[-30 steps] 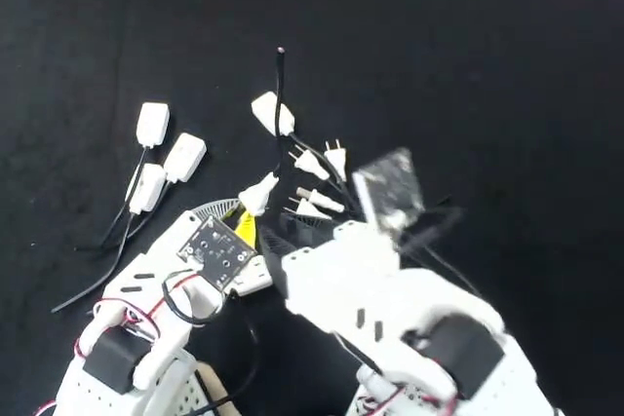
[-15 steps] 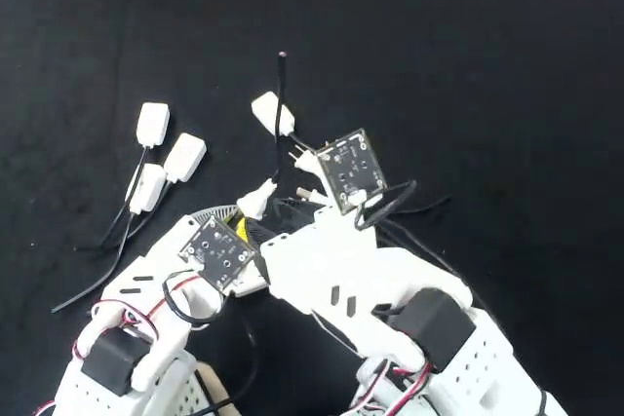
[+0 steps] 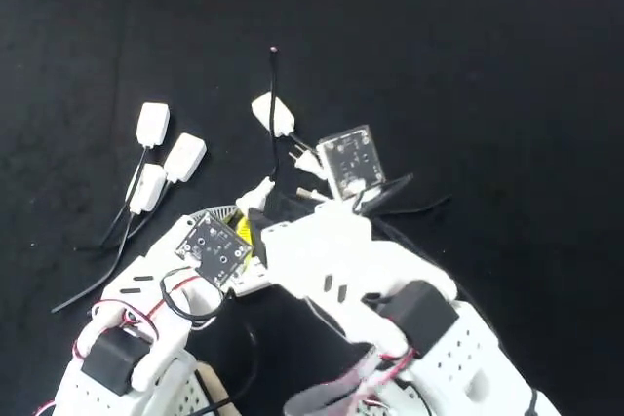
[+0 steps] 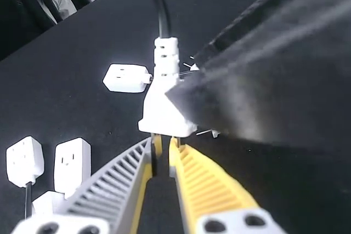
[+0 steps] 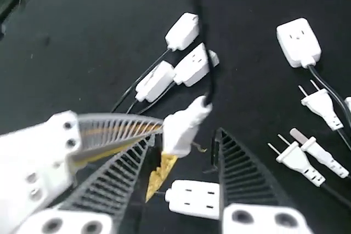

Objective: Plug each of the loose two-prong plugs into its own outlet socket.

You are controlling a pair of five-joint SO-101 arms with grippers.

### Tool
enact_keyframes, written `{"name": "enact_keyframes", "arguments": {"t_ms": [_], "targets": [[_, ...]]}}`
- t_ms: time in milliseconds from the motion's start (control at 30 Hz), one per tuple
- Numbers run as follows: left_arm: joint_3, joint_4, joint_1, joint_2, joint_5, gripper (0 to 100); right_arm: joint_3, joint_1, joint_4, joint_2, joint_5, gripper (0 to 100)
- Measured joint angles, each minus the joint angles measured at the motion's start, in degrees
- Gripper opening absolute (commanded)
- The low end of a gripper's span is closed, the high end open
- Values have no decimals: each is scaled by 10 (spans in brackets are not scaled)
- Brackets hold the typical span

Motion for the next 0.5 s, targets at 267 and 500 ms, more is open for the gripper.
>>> {"name": "enact_keyframes", "arguments": {"t_ms": [267,500], "targets": [[0,0,0,0,16,28,2,6,-15,0,-4,155],[0,0,0,0,16,28,11,-5,-25,0,-4,153]]}}
